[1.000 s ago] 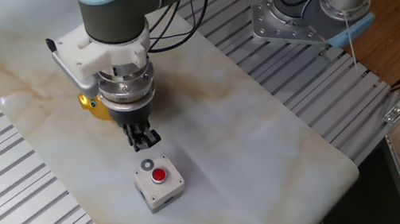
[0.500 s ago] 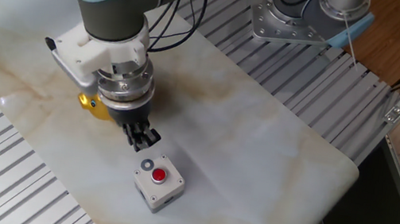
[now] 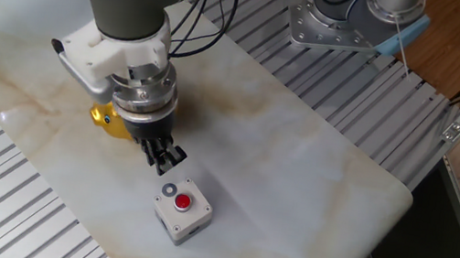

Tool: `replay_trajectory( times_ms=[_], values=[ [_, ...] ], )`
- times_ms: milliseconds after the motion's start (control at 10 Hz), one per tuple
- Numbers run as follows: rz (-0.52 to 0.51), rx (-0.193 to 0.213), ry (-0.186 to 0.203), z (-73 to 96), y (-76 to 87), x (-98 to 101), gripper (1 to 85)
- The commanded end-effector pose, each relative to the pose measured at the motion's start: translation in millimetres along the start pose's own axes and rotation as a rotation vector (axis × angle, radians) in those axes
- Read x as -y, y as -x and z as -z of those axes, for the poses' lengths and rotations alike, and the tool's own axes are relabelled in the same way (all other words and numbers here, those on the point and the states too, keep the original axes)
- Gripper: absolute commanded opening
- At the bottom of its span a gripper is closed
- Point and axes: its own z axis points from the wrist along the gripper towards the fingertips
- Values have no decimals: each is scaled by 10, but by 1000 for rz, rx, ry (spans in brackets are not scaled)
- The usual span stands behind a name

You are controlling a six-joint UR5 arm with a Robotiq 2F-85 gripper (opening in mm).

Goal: Drop coins into a piggy bank

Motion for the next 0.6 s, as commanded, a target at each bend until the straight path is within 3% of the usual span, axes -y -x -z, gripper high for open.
replay_trajectory(
  times_ms=[0, 500],
  values=[
    [5, 10, 42, 52, 9, -33, 320],
    [-9, 21, 142, 94, 23, -263, 360]
  ],
)
